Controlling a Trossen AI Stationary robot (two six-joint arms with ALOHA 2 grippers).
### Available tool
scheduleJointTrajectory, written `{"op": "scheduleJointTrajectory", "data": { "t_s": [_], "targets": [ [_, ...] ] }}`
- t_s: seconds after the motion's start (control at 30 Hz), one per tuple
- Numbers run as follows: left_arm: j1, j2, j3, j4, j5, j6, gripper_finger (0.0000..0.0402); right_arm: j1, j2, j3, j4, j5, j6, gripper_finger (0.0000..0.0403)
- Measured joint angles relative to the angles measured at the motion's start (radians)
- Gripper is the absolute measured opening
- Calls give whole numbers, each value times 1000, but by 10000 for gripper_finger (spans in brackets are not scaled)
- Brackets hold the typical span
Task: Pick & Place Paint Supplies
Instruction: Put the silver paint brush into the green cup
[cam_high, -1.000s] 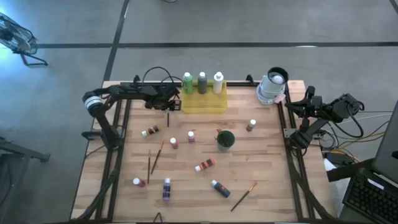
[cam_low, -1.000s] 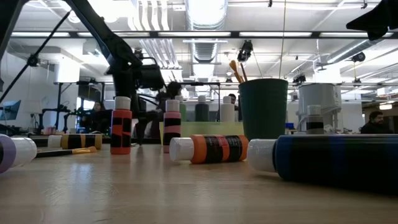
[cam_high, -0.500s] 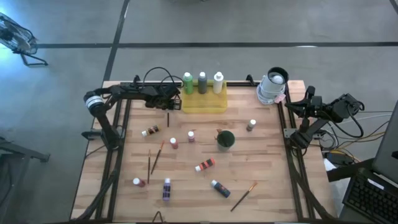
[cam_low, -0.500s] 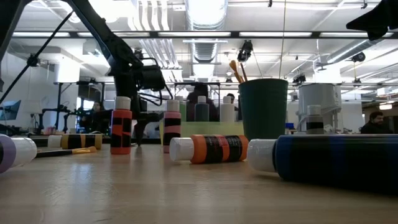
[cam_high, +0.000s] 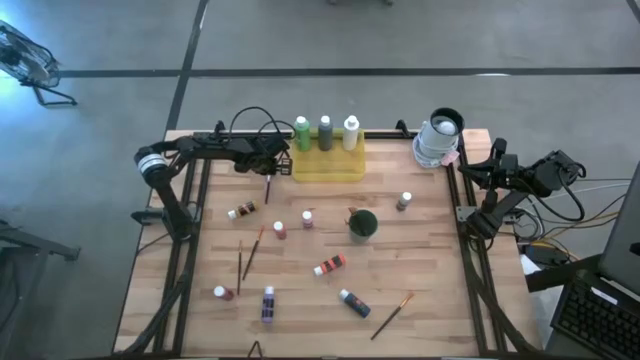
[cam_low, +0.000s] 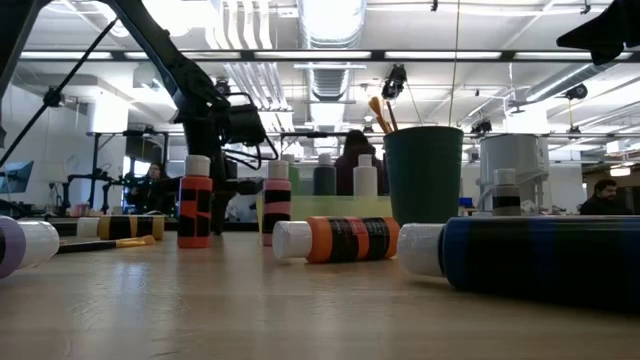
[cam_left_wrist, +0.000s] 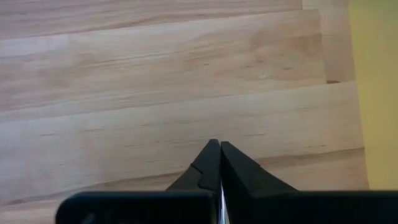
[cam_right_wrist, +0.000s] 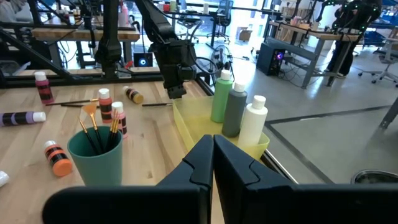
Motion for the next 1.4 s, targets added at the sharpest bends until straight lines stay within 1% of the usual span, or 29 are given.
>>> {"op": "scheduleJointTrajectory", "data": {
  "t_s": [0.1,0.2,0.5,0.63,0.77,0.87,1.0,1.07,1.23,1.4],
  "targets": [
    [0,-14,-1,-6,18,2,4,0,0,0,0,0,0,8],
    [-2,-56,-3,-12,34,17,3,0,0,0,0,0,0,8],
    [-1,-276,20,9,22,125,1,0,0,0,0,0,0,8],
    [-1,-406,24,74,21,192,1,0,0,0,0,0,0,8],
    [0,-534,19,225,38,248,1,0,0,0,0,0,0,8],
    [1,-595,19,367,93,288,1,0,0,0,0,0,0,8],
    [1,-618,19,592,242,321,0,0,0,0,0,0,0,8],
    [0,-611,19,676,302,336,0,0,0,0,0,0,0,8],
    [-14,-572,22,795,420,359,0,0,0,0,0,0,0,8],
    [-24,-503,20,1003,552,351,0,0,0,0,0,0,0,8]
  ]
}}
